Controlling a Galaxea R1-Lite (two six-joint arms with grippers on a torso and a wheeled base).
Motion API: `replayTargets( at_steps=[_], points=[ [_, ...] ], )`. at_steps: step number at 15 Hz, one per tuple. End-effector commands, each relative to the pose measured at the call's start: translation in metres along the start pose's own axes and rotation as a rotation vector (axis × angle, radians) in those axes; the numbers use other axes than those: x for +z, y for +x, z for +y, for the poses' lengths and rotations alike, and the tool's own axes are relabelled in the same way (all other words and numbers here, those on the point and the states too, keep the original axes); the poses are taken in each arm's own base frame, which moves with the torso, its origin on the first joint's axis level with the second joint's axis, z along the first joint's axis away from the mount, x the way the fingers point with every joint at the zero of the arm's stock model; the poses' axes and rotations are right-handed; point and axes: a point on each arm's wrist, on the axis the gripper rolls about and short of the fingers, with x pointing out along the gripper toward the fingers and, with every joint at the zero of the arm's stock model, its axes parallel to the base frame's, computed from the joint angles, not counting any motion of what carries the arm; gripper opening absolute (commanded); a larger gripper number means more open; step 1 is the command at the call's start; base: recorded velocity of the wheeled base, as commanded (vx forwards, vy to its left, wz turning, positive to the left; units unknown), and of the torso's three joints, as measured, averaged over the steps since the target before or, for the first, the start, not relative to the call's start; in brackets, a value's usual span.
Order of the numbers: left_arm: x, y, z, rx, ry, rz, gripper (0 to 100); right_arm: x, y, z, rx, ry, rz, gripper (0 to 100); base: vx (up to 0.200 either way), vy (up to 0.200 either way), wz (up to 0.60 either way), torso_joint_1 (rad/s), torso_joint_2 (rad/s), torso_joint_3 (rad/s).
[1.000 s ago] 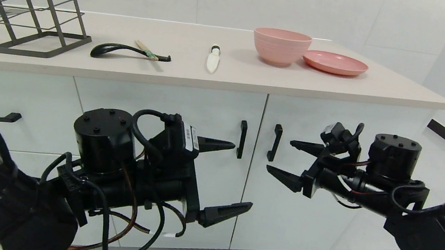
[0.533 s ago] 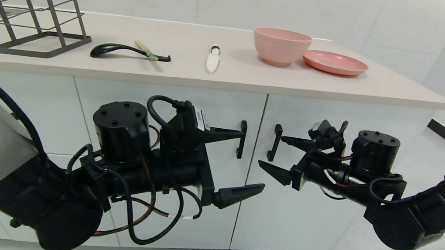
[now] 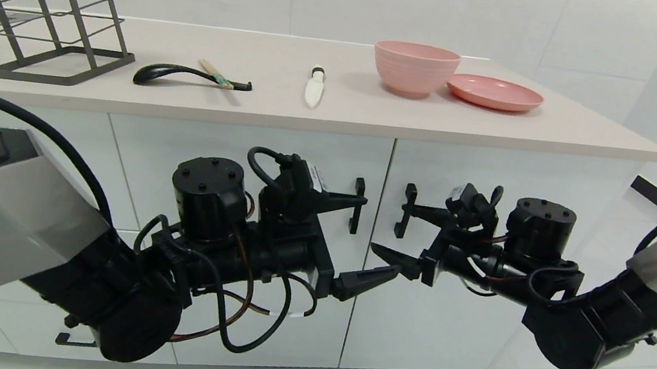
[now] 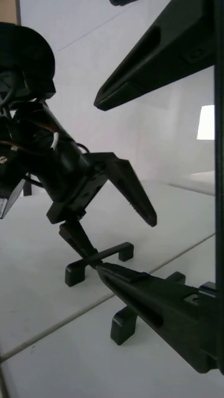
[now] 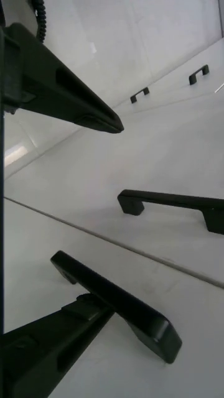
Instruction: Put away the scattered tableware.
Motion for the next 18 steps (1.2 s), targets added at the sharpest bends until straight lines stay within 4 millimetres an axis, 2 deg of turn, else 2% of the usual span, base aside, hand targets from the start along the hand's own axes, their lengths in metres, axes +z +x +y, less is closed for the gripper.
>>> replayTargets(
  at_steps=[1, 2, 4, 5, 8, 9, 11, 13, 16, 18],
  points=[
    [-0.003, 0.006, 0.002, -0.001, 0.001, -0.003, 100, -0.004, 0.002, 0.001, 0.014, 0.003, 0.001, 100, 0.000, 0.000, 0.00, 0.000, 0.00, 0.000],
    [-0.002, 0.009, 0.004, 0.007, 0.005, -0.008, 100, -0.005, 0.004, 0.002, 0.036, -0.003, -0.011, 100, 0.000, 0.000, 0.00, 0.000, 0.00, 0.000],
    [-0.003, 0.016, 0.006, 0.028, 0.008, -0.012, 100, -0.011, -0.007, 0.018, 0.257, 0.010, -0.049, 100, 0.000, 0.000, 0.00, 0.000, 0.00, 0.000],
    [-0.005, 0.017, 0.006, 0.027, 0.004, -0.006, 100, -0.008, -0.013, 0.022, 0.282, 0.007, -0.056, 100, 0.000, 0.000, 0.00, 0.000, 0.00, 0.000],
    [-0.006, 0.029, 0.011, 0.028, 0.022, -0.036, 100, 0.001, -0.050, 0.042, 0.271, 0.028, -0.036, 100, 0.000, 0.000, 0.00, 0.000, 0.00, 0.000],
    [-0.002, 0.041, 0.009, 0.021, 0.035, -0.064, 100, 0.006, -0.064, 0.047, 0.260, 0.027, -0.037, 100, 0.000, 0.000, 0.00, 0.000, 0.00, 0.000],
    [0.005, 0.057, 0.009, 0.051, 0.052, -0.102, 100, 0.007, -0.080, 0.050, 0.236, 0.031, -0.030, 100, 0.000, 0.000, 0.00, 0.000, 0.00, 0.000],
    [0.004, 0.065, 0.007, 0.040, 0.055, -0.113, 100, 0.006, -0.086, 0.049, 0.214, 0.016, -0.045, 100, 0.000, 0.000, 0.00, 0.000, 0.00, 0.000],
    [-0.006, 0.077, -0.006, 0.001, 0.044, -0.108, 100, 0.000, -0.088, 0.045, 0.195, 0.016, -0.045, 100, 0.000, 0.000, 0.00, 0.000, 0.00, 0.000],
    [-0.008, 0.079, -0.011, -0.016, 0.044, -0.109, 100, -0.003, -0.088, 0.044, 0.191, 0.023, -0.038, 100, 0.000, 0.000, 0.00, 0.000, 0.00, 0.000]
  ],
)
